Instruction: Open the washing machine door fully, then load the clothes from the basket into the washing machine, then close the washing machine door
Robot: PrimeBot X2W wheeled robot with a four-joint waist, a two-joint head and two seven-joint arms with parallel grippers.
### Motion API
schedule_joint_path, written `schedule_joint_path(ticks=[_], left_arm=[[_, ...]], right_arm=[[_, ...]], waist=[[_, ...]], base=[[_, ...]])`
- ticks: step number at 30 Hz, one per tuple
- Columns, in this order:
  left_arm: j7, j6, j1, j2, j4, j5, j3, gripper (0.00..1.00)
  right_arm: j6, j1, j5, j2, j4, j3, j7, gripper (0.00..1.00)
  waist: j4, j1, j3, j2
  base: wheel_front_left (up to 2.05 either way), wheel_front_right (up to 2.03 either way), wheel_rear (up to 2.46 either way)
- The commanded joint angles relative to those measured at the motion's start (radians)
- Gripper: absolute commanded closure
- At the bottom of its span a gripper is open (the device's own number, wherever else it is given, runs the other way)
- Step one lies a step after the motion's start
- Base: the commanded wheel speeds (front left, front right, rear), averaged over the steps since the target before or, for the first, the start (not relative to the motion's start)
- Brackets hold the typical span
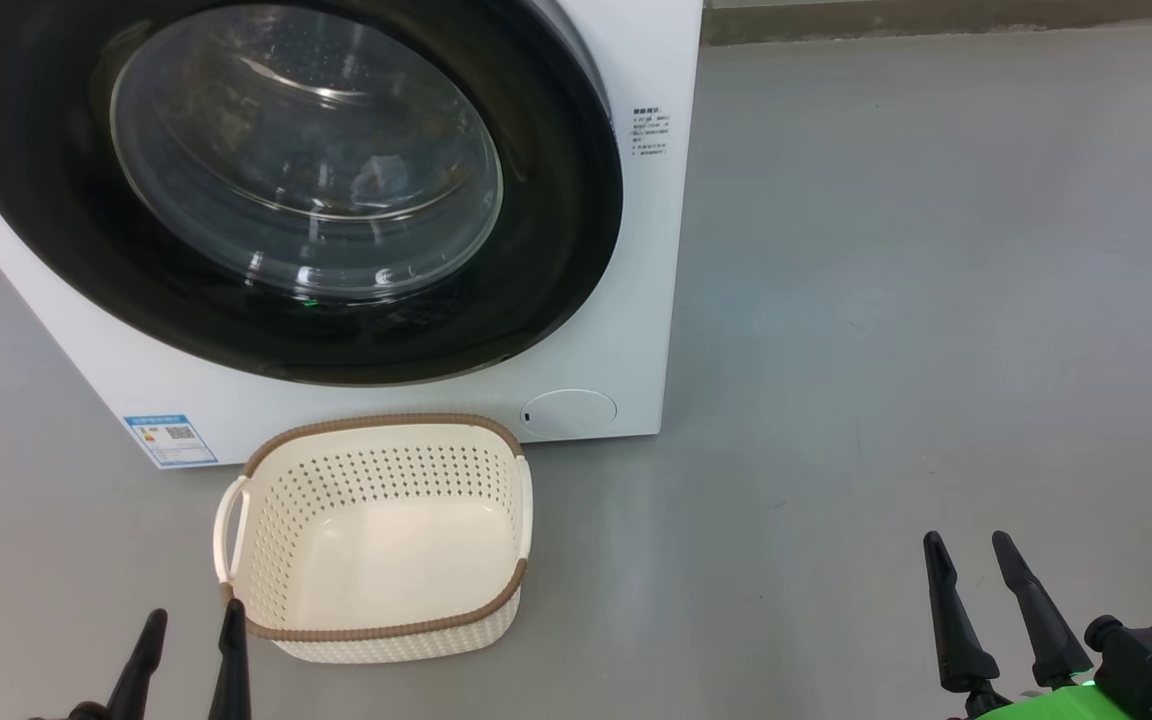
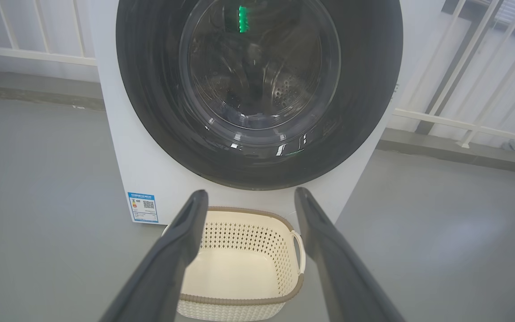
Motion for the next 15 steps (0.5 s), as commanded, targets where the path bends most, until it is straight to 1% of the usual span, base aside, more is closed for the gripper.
schedule_joint_path(ticks=[1,10,14,15], left_arm=[[-0.006,-0.003,-0.02,0.015,-0.023,0.005,0.031,0.0],[-0.006,-0.003,-0.017,0.013,-0.024,0.008,0.029,0.0],[-0.006,-0.003,-0.014,0.022,-0.028,-0.006,0.008,0.0],[0.0,0.0,0.0,0.0,0.003,-0.003,-0.026,1.0]], right_arm=[[-0.006,-0.012,0.011,-0.005,-0.025,0.019,-0.005,0.0],[-0.006,-0.009,0.009,-0.005,-0.026,0.019,-0.005,0.0],[-0.006,-0.007,0.01,-0.005,-0.023,0.019,-0.005,0.0],[0.0,0.0,0.0,0.001,0.004,-0.003,0.0,1.0]], waist=[[0.0,0.0,-0.001,0.0],[0.002,0.0,-0.006,0.0],[0.003,0.0,-0.009,0.0],[0.003,0.0,-0.009,0.0]], base=[[0.0,0.0,0.0],[0.0,0.0,0.0],[0.0,0.0,0.0],[0.0,0.0,0.0]])
